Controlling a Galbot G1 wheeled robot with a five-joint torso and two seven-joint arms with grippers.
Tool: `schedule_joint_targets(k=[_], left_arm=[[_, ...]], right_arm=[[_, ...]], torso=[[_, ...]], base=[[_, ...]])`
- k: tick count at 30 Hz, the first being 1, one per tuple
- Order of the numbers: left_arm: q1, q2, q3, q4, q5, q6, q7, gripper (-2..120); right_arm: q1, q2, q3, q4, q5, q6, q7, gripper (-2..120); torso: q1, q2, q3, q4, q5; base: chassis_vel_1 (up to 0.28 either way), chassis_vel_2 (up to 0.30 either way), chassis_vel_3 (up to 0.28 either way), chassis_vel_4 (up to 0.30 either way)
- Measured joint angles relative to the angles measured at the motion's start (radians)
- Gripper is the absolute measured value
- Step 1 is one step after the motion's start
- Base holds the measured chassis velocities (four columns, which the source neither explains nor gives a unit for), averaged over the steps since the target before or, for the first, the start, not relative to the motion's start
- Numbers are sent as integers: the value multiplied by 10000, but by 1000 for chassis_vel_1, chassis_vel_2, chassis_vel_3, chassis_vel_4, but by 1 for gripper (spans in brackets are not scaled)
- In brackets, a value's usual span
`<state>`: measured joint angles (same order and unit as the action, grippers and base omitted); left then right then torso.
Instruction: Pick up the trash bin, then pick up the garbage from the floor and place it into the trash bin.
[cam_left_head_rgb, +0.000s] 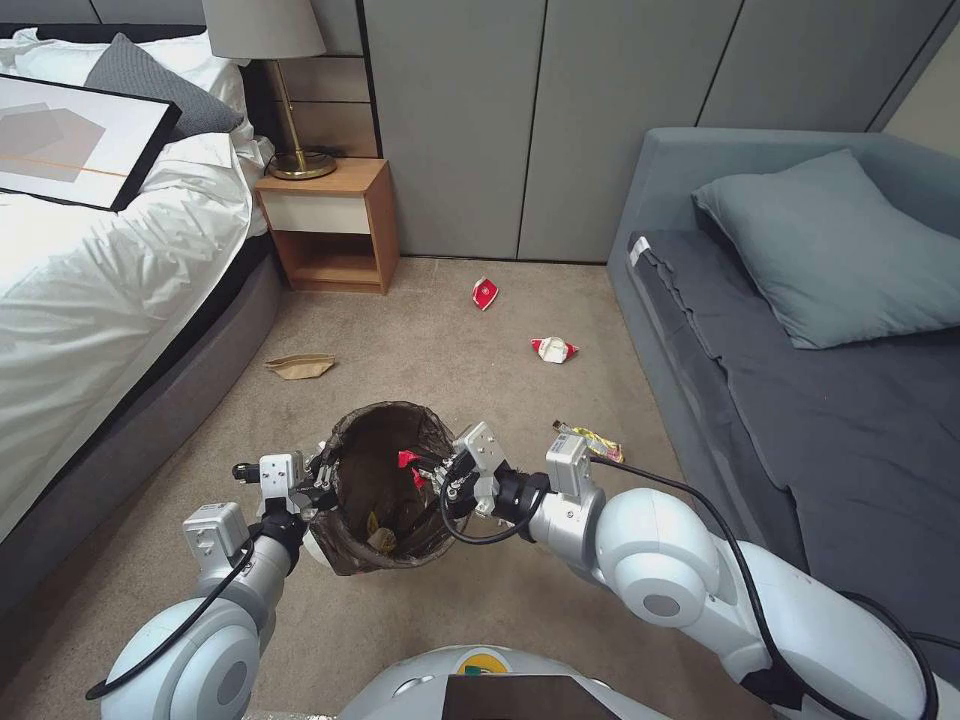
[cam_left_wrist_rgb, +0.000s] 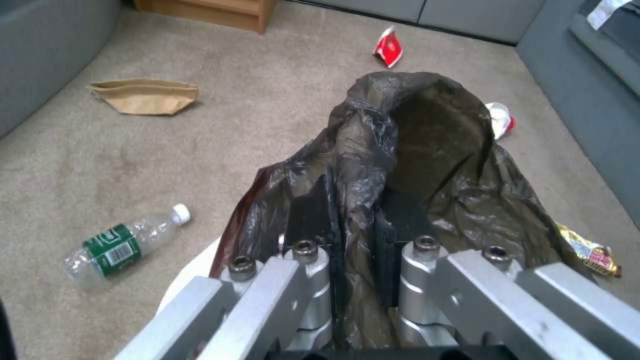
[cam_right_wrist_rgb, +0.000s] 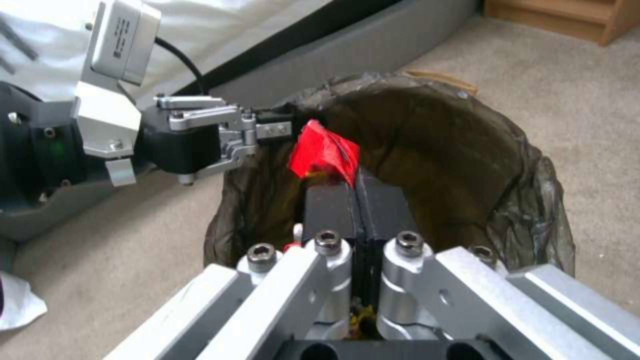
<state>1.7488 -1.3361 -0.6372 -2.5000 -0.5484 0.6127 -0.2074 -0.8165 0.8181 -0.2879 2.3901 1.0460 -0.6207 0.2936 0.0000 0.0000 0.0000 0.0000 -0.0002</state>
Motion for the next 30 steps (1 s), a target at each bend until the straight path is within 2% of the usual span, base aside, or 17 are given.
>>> schedule_joint_targets(k=[1,5,10,13,14,17,18,22,23,25,30], left_arm=[[0,0,0,0,0,0,0,8],[0,-44,23,0,27,2,12,8],[-2,-47,20,0,28,2,17,8],[-27,-47,15,0,28,5,30,8],[-27,-47,15,0,28,5,30,8],[-46,-44,14,0,26,7,43,8],[-46,-44,14,0,26,7,43,8],[-57,-38,10,0,19,8,47,8],[-57,-38,10,0,19,8,47,8],[-65,-31,8,0,13,8,49,8],[-90,-29,5,0,8,8,51,8]], right_arm=[[0,0,0,0,0,0,0,3],[300,201,-310,-121,106,-73,353,21],[486,279,-408,-162,278,-73,573,32],[757,299,-475,-162,604,-92,832,51],[757,299,-475,-162,604,-92,832,51],[875,291,-477,-181,634,-94,835,65],[875,291,-477,-181,634,-94,835,65],[935,324,-473,-230,663,-94,838,84],[935,324,-473,-230,663,-94,838,84],[935,310,-433,-186,703,-90,838,95],[817,217,-151,58,757,7,786,100]], torso=[[0,0,0,0,0],[0,0,0,1,0],[0,0,0,0,1],[0,0,0,0,1],[0,0,0,0,1],[0,0,0,0,1],[0,0,0,0,1],[0,0,0,0,1],[0,0,0,0,1],[0,0,0,0,2],[0,0,0,0,2]], base=[[0,0,0,0],[0,0,0,0],[0,0,0,0],[0,0,0,0],[0,0,0,0],[0,0,0,0],[0,0,0,0],[0,0,0,0],[0,0,0,0],[0,0,0,0],[0,0,0,0]])
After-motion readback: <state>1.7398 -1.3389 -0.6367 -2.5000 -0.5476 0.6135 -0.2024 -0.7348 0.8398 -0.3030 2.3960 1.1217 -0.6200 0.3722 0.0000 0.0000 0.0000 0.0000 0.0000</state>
